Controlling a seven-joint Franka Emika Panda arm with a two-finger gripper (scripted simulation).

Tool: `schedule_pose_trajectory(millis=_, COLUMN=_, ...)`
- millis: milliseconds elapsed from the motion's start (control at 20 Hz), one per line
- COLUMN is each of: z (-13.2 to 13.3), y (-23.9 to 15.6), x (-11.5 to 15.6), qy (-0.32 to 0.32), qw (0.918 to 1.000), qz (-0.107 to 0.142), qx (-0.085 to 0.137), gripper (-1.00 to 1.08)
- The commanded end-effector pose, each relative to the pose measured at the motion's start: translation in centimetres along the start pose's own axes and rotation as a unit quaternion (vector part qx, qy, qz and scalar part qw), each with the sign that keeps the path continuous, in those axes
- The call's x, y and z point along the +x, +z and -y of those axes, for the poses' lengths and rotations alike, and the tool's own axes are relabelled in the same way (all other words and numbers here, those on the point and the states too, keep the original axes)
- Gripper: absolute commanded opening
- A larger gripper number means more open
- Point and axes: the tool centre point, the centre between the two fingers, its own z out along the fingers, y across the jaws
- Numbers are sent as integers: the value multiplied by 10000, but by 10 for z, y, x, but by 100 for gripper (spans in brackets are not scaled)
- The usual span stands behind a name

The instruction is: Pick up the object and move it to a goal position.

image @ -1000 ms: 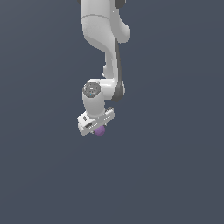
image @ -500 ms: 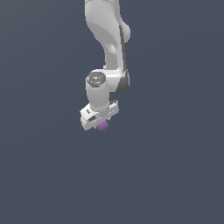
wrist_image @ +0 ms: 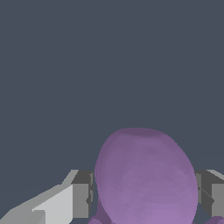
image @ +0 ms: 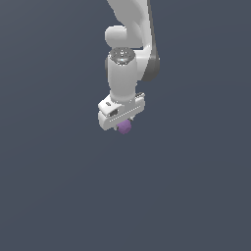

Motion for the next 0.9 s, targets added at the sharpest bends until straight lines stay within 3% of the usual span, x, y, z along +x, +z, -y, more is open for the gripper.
schedule_pose_trajectory(millis=0, z=14, y=-28, x=4, qy=-2, qw=10000, qz=1, qx=-2, gripper=-100)
schedule_pose_trajectory(millis=450, z=60, y=-120, x=19, qy=-6, qw=10000, qz=-1, qx=2, gripper=-100)
schedule_pose_trajectory(millis=850, z=85, y=-175, x=29, qy=-5, qw=10000, qz=-3, qx=4, gripper=-100)
